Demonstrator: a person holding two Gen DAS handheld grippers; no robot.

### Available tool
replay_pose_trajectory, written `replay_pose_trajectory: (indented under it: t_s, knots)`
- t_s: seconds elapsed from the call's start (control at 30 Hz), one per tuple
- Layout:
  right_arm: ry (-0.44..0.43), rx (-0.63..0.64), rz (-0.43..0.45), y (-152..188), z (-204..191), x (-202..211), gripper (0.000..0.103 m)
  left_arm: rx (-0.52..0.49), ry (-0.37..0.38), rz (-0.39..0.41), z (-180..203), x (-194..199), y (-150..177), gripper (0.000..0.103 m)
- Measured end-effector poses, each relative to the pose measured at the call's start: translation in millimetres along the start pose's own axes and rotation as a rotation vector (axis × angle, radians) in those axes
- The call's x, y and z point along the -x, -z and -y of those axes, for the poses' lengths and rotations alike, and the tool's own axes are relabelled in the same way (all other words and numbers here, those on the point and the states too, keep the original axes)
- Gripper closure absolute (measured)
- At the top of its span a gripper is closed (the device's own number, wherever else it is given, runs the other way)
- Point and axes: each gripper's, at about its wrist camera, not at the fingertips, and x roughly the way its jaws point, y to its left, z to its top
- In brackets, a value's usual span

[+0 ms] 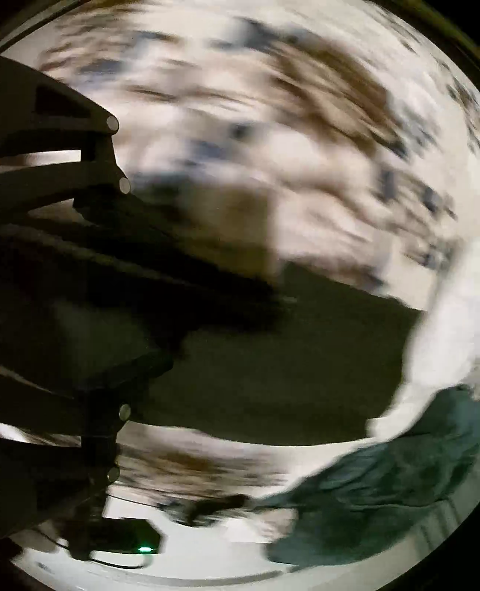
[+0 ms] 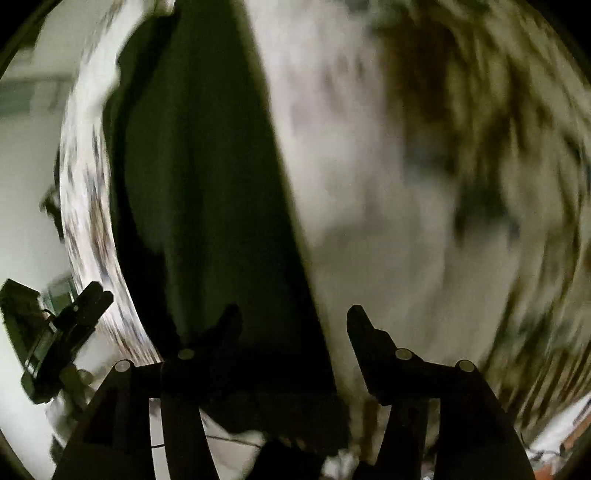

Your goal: Fold small clothes

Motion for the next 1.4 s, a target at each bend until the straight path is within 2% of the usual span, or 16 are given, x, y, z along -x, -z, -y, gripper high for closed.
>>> replay_pose_trajectory:
  t_s: [0.2, 0.23, 0.27, 0.3, 0.4, 0.5, 0.63, 0.73, 0.8, 0.93, 1.03, 1.07, 1.1, 1.13, 1.3, 1.4]
  knots:
    - [-0.056, -0.011, 0.183, -129, -28, 23, 0.042, -0.025, -0.028, 0.082, 17, -71, -140, 0.044]
    - [-0.069, -0.017, 0.196, -146, -32, 21, 0.042, -0.033, -0.036, 0.082, 19, -81, -150, 0.052]
    - [-0.082, -0.02, 0.207, -162, -37, 21, 0.042, -0.053, -0.022, 0.089, 21, -91, -162, 0.092]
    - [-0.091, -0.026, 0.216, -175, -40, 20, 0.042, -0.067, -0.018, 0.093, 22, -95, -171, 0.095]
    - [-0.117, -0.042, 0.238, -207, -63, 9, 0.043, -0.107, -0.013, 0.106, 20, -94, -179, 0.095]
    - [-0.059, -0.051, 0.277, -219, -66, 3, 0.083, -0.093, 0.001, 0.105, 9, -99, -180, 0.095]
    - [-0.077, -0.129, 0.296, -222, -61, -9, 0.086, 0.047, 0.062, 0.09, -21, -105, -193, 0.099]
    - [-0.069, -0.169, 0.264, -226, -50, -15, 0.085, 0.072, 0.064, 0.088, -27, -103, -200, 0.101]
    - [-0.053, -0.143, 0.237, -232, -59, -13, 0.08, 0.048, 0.137, 0.067, -16, -98, -206, 0.099]
    - [-0.062, -0.082, 0.27, -261, -87, -9, 0.042, -0.044, 0.135, 0.011, 17, -117, -218, 0.073]
    - [-0.067, -0.085, 0.259, -277, -92, -13, 0.043, -0.098, 0.079, 0.032, 32, -130, -222, 0.082]
    - [-0.065, -0.071, 0.248, -284, -97, -17, 0.044, -0.125, 0.032, 0.046, 34, -130, -221, 0.103]
    - [-0.019, -0.041, 0.256, -287, -102, -20, 0.063, -0.138, -0.005, 0.048, 35, -131, -223, 0.103]
    - [0.023, -0.022, 0.269, -286, -103, -18, 0.091, -0.134, -0.012, 0.048, 30, -132, -225, 0.103]
    - [0.062, -0.126, 0.273, -292, -78, -22, 0.094, -0.112, -0.015, 0.043, 18, -131, -235, 0.103]
    - [0.056, -0.073, 0.245, -289, -86, -22, 0.092, -0.166, -0.027, 0.023, 28, -124, -233, 0.103]
